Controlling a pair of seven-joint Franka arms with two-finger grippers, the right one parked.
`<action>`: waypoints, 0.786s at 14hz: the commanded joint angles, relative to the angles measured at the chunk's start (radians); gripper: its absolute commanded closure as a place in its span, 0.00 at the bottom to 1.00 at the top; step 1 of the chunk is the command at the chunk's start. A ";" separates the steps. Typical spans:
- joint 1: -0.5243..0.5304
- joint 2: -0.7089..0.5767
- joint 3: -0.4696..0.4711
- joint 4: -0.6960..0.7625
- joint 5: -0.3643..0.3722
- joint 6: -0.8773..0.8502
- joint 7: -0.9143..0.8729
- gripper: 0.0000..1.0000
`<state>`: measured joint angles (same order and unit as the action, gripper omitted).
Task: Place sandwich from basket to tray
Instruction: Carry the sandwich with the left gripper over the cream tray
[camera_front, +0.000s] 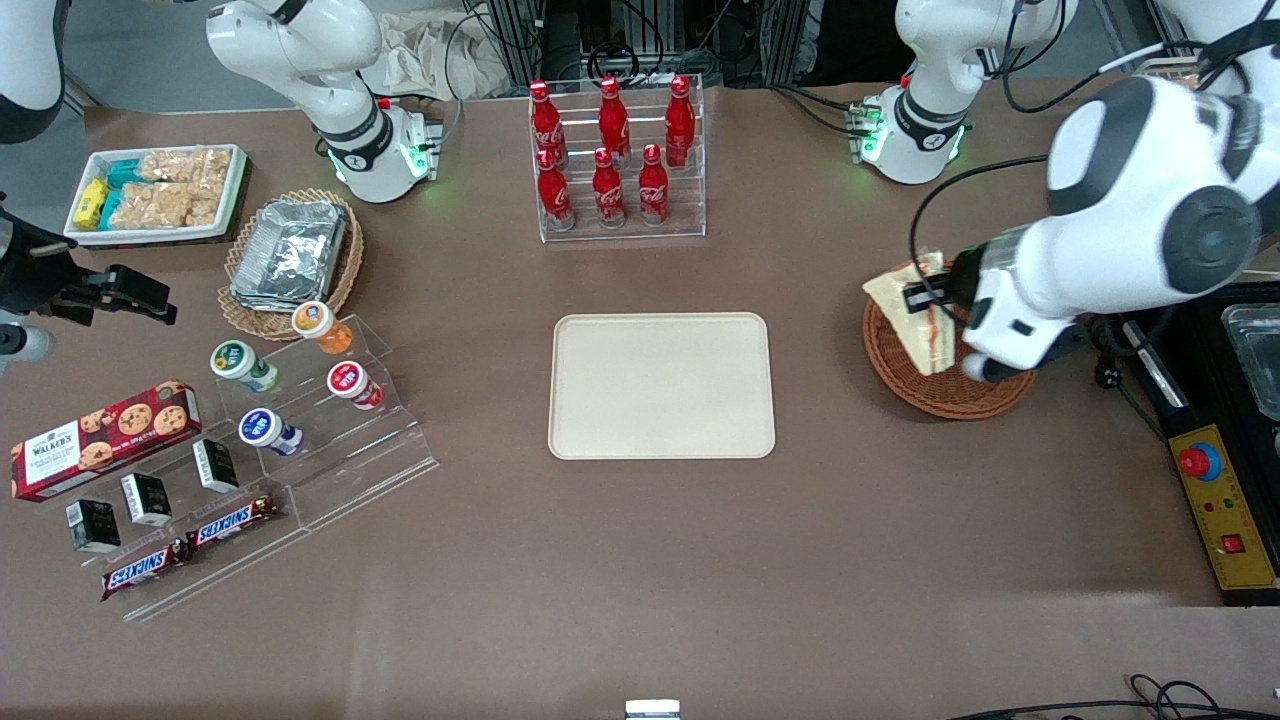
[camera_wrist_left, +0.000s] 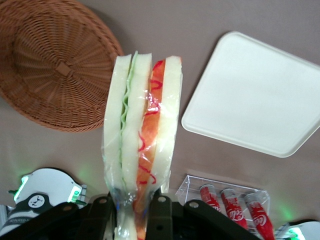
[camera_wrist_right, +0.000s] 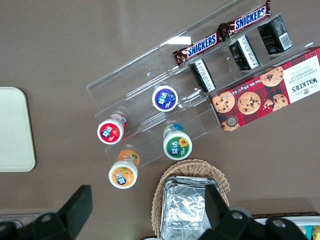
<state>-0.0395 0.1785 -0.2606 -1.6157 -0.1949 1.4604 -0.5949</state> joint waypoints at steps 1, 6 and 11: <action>-0.098 0.117 -0.006 0.114 0.041 -0.006 -0.008 0.74; -0.189 0.258 -0.006 0.126 0.045 0.135 0.001 0.75; -0.273 0.409 -0.006 0.126 0.115 0.273 0.003 0.75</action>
<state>-0.2891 0.5268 -0.2698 -1.5363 -0.1202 1.7193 -0.5958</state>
